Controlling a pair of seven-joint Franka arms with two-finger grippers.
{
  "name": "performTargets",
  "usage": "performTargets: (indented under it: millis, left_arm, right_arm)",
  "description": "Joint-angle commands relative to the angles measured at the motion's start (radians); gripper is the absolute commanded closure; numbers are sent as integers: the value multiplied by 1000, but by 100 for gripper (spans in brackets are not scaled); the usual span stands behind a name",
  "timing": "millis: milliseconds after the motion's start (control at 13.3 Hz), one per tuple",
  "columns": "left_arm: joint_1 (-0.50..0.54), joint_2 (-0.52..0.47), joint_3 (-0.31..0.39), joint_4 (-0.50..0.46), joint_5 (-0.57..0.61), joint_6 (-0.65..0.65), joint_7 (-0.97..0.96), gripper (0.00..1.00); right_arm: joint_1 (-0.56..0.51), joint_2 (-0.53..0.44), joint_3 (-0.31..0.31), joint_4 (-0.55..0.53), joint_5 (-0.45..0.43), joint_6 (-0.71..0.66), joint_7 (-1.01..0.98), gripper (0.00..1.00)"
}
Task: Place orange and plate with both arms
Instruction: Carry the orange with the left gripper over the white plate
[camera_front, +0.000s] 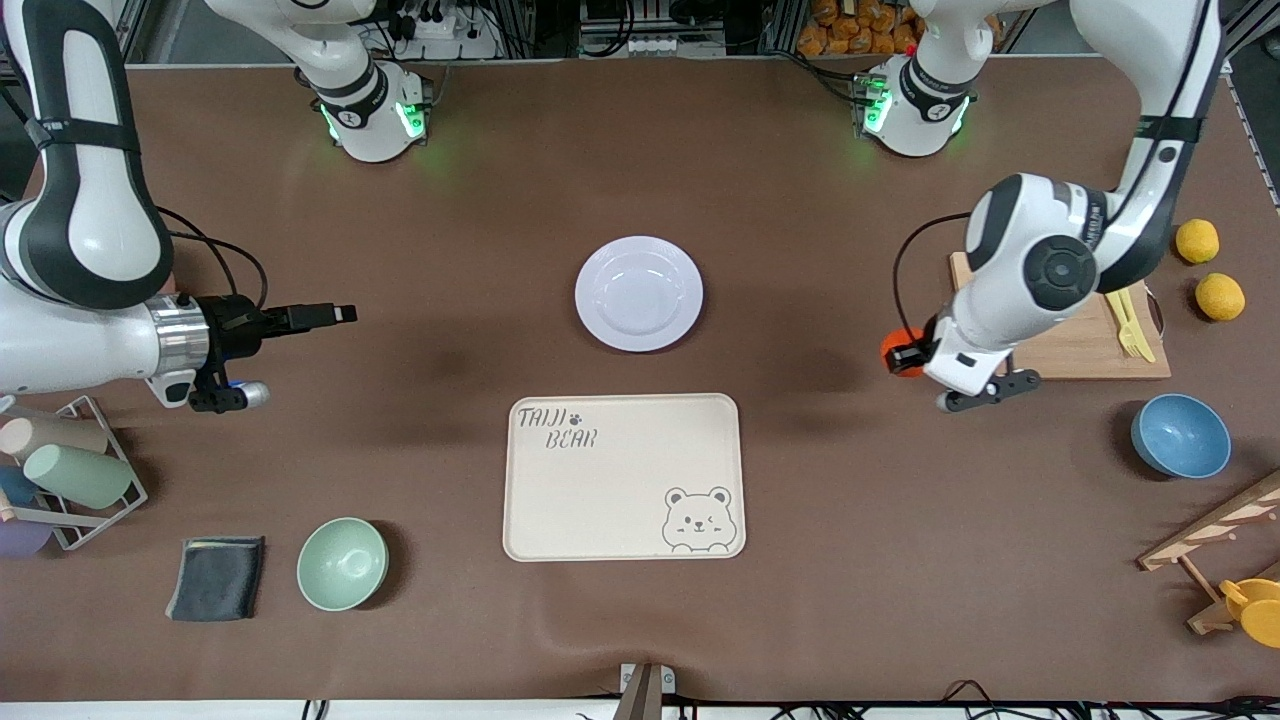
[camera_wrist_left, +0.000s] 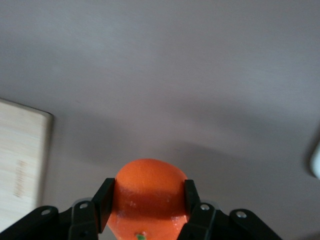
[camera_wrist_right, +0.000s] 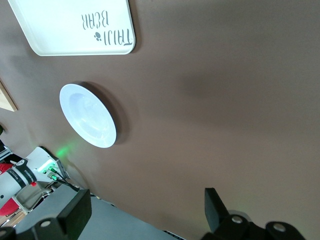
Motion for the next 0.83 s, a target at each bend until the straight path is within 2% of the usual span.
performTargets:
  millis: [0,301,527,752]
  left_arm:
    - [-79,30,-7,67,-61,-28,-133,94]
    - [-263,64,-7,144,-66,-57,-433,94]
    - [-419,189,-7,295,-68,-57,-740,94]
    - [-496,311,-5,435,-63,-57,-876,94]
  right_arm:
    - [-25,1,10,-1,19,1,-26,0]
    - [-26,1,11,5,19,3,-32,0]
    - [-26,1,11,10,21,4,-33,0]
    - [-28,3,11,11,21,4,-35,0]
